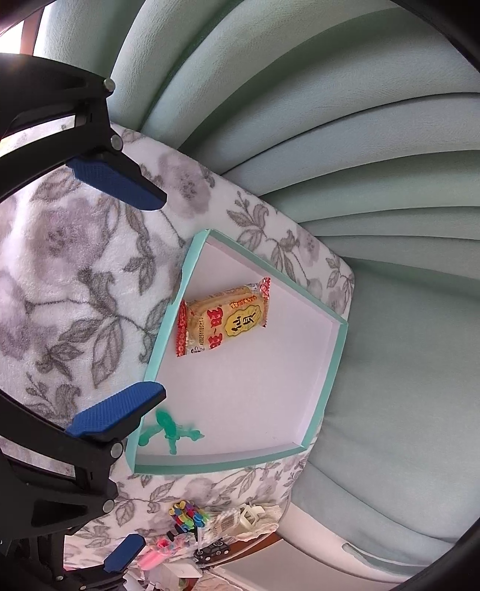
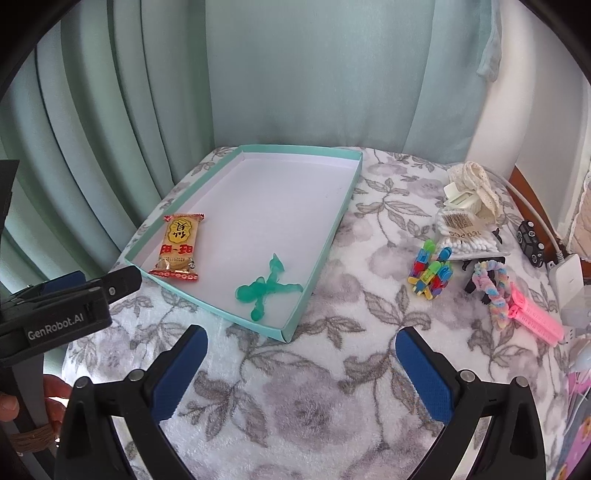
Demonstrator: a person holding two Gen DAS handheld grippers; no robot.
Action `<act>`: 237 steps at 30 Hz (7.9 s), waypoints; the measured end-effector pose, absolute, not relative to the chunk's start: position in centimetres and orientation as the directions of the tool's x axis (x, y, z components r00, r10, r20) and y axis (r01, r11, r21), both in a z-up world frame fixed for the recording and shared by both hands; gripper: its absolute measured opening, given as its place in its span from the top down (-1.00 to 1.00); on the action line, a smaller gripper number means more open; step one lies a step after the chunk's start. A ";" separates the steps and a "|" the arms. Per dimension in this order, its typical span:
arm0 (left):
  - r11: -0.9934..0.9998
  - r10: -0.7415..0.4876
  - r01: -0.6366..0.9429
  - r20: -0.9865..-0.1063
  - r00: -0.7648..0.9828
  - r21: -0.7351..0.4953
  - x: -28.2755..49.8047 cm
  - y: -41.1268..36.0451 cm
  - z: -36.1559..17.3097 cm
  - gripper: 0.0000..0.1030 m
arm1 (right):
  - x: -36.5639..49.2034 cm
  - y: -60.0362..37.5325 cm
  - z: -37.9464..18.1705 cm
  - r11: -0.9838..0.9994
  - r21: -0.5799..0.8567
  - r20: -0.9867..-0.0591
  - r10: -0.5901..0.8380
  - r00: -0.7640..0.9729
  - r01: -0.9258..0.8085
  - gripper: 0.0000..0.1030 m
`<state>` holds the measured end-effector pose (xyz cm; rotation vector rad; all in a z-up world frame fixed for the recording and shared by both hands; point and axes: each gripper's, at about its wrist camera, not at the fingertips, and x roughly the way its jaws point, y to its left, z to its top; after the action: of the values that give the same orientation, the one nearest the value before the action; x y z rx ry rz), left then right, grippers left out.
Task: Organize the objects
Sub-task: 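Move both tools back to the clutter, left tool toward the toy blocks, then grasp the toy blocks with the left tool while the right tool grasps the rainbow ring, then carry both items over the box lid and open both tools to release them, then withdraw both tools from the box lid back toward the remaining clutter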
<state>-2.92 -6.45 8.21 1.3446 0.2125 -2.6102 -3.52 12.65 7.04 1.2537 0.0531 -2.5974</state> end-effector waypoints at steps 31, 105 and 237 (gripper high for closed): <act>-0.988 0.156 -0.093 -0.816 -0.557 -0.126 -7.4 7.5 8.9 -0.83 | -6.0 28.5 4.9 -0.992 0.069 -0.782 0.014 -0.623 -0.108 -0.69; -0.958 0.280 -0.112 -0.785 -0.553 -0.263 -12.2 5.8 9.0 0.33 | -7.3 22.8 10.8 -0.997 0.066 -0.677 -0.074 -0.732 0.039 0.83; -0.940 0.007 0.288 -0.857 -0.515 -0.181 -8.5 -7.8 6.4 -0.81 | -8.4 10.6 7.1 -0.957 0.101 -0.808 -0.237 -0.540 0.270 -1.00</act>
<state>-8.46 -7.76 6.38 1.4509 0.4544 -2.5598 -8.36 10.63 7.13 1.3178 0.0517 -2.5278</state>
